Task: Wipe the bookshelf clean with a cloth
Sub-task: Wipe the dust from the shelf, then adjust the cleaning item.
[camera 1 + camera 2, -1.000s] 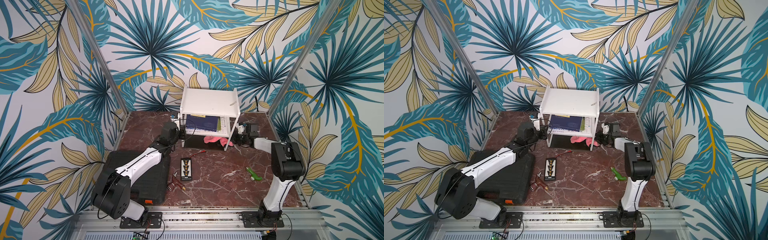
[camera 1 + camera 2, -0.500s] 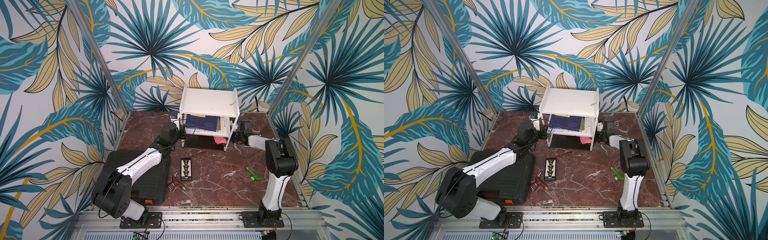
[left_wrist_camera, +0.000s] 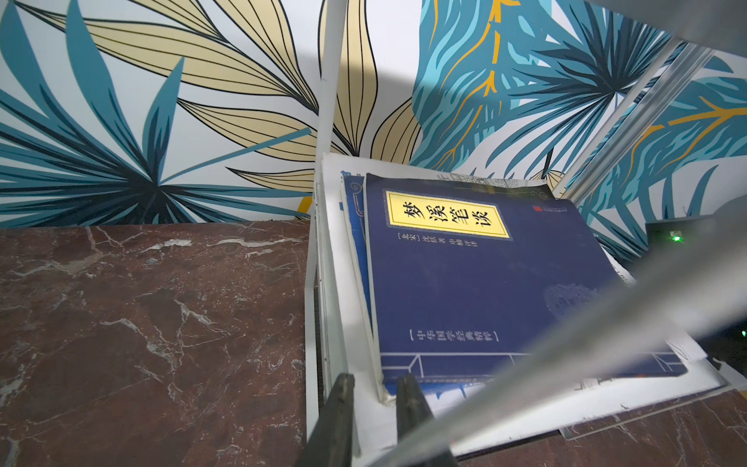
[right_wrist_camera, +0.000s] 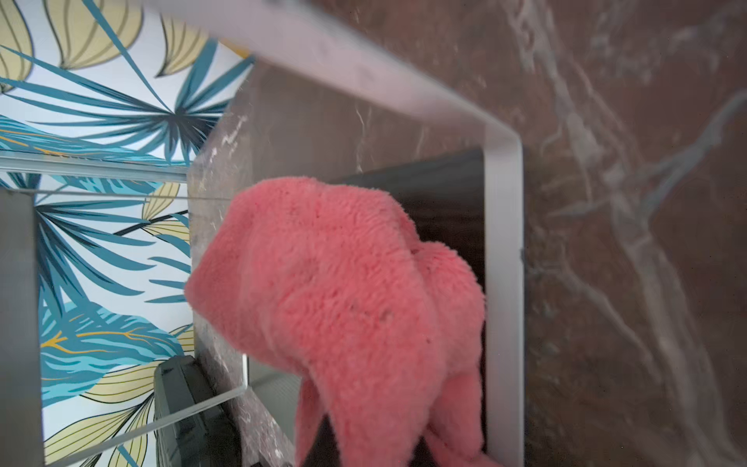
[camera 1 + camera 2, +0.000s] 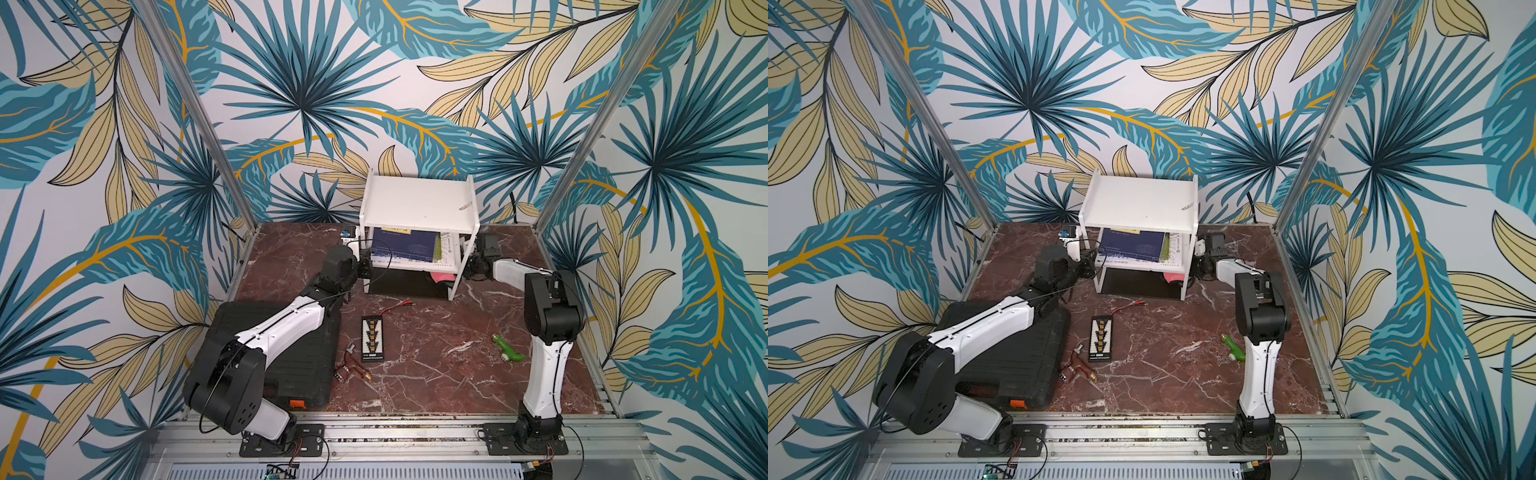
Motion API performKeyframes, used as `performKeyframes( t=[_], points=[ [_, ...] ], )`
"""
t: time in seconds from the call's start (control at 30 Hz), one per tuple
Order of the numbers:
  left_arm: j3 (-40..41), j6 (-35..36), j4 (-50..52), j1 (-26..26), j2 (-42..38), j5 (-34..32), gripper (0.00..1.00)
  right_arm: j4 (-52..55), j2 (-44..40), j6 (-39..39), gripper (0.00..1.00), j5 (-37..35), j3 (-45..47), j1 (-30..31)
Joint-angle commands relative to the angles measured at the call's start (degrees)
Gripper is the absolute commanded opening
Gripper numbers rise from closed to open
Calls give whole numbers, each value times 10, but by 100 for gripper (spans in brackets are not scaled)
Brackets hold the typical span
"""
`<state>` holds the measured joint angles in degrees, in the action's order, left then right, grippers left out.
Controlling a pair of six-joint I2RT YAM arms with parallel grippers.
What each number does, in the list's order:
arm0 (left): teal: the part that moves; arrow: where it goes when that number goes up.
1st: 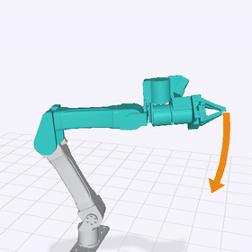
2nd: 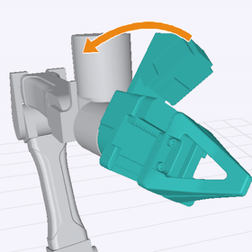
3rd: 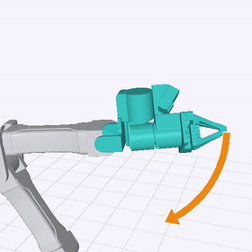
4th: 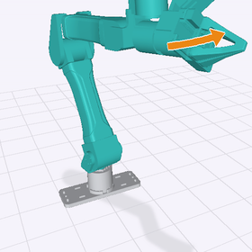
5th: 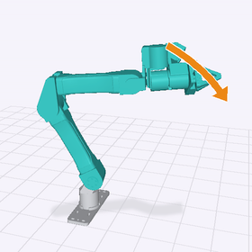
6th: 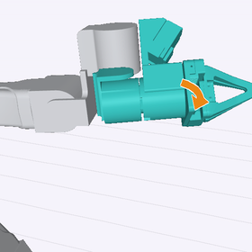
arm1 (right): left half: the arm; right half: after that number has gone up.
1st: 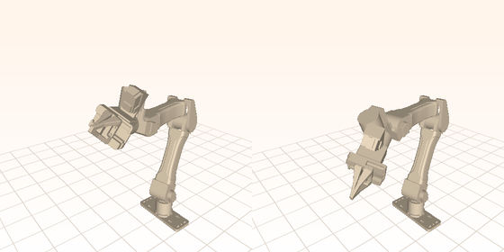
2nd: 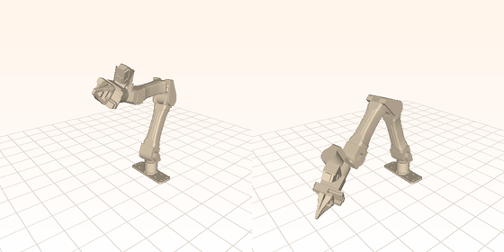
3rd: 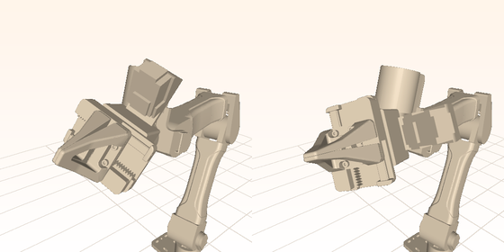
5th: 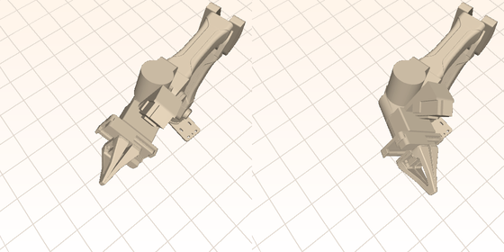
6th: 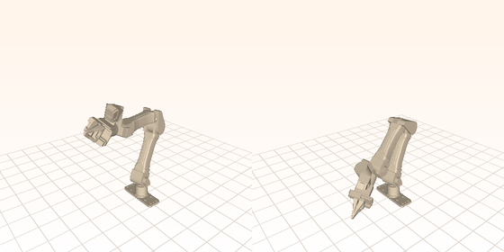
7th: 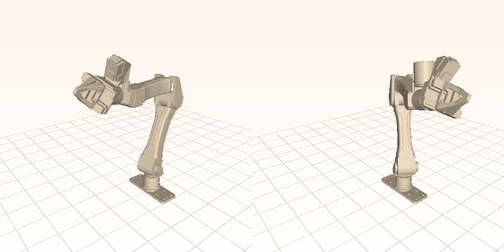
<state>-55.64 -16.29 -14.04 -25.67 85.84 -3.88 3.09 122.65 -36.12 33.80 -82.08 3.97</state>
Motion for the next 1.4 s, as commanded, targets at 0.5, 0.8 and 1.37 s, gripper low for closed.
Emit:
performKeyframes(
  t=[0.5,0.8,1.37],
  points=[
    [-8,-26,94,-27,11,6,1,-2,-67,55,0,-169,38,-5],
    [-10,-94,128,-74,-22,-81,18,-35,-331,91,0,-198,225,-89],
    [131,20,76,-108,-251,286,100,-246,-754,-38,0,175,473,-29]
  ],
)
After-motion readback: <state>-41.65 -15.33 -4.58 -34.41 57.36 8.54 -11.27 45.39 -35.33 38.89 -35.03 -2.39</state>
